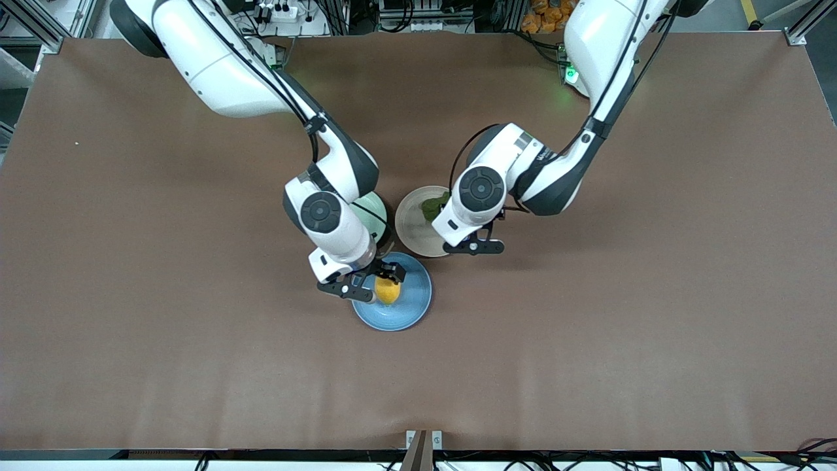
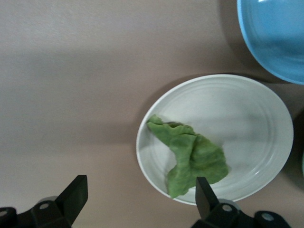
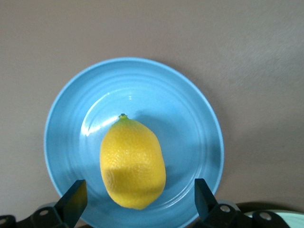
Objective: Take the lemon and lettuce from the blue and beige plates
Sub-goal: 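Close the right gripper on the lemon while the left gripper grasps the lettuce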
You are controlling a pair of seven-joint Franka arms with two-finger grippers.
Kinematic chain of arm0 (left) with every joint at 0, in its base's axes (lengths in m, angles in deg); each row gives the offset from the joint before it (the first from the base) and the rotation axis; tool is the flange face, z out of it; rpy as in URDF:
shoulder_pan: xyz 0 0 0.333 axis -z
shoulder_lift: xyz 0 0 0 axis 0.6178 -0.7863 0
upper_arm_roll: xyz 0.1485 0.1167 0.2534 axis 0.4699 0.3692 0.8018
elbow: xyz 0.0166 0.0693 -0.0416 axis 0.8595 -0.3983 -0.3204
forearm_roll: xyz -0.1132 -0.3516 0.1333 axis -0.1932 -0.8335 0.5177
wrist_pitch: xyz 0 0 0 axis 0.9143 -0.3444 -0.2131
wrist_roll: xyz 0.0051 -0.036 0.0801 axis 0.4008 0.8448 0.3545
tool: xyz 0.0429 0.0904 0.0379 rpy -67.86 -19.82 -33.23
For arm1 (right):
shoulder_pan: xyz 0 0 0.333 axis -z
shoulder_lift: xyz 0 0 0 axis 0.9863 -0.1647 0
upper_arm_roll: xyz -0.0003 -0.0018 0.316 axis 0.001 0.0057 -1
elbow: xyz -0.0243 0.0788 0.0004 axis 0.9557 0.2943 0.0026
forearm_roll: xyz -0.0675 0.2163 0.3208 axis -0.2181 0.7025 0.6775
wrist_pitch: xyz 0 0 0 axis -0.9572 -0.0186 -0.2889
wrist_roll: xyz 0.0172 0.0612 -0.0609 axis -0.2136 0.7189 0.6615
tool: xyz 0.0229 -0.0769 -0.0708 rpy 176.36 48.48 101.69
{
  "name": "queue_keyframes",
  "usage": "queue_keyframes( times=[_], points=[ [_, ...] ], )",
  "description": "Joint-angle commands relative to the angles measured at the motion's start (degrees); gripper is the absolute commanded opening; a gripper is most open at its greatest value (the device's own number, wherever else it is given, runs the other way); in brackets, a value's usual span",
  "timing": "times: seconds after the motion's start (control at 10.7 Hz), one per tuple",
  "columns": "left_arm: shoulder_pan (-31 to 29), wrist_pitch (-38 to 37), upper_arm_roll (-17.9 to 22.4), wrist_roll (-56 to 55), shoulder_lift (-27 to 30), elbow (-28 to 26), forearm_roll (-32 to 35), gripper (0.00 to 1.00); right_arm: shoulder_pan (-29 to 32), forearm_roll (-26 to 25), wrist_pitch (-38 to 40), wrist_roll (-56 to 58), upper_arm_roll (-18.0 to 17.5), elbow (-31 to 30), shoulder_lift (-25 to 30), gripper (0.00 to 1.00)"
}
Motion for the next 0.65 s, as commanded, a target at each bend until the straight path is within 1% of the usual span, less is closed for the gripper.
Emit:
queue_keyframes(
  times=[0.0,0.19,0.47,0.56],
  points=[
    [1.3,1.9,0.5,-2.4,-2.7,1.1,1.2,1.00,-0.1,-3.4,-2.1,-3.6,-0.4,2.0,-2.3,1.00],
    [1.7,2.6,0.4,-2.4,-4.2,1.1,1.0,1.00,-0.4,-4.6,-3.8,-3.8,-0.4,2.0,-3.6,1.00],
    [3.4,5.1,0.3,-5.7,-6.2,1.2,0.2,1.00,-1.4,-6.3,-4.8,-4.2,-0.2,2.3,-4.7,1.00],
    [3.8,5.6,0.3,-5.7,-6.3,1.2,0.2,1.00,-1.3,-7.1,-4.8,-4.2,-0.2,2.3,-4.9,0.81]
  ],
)
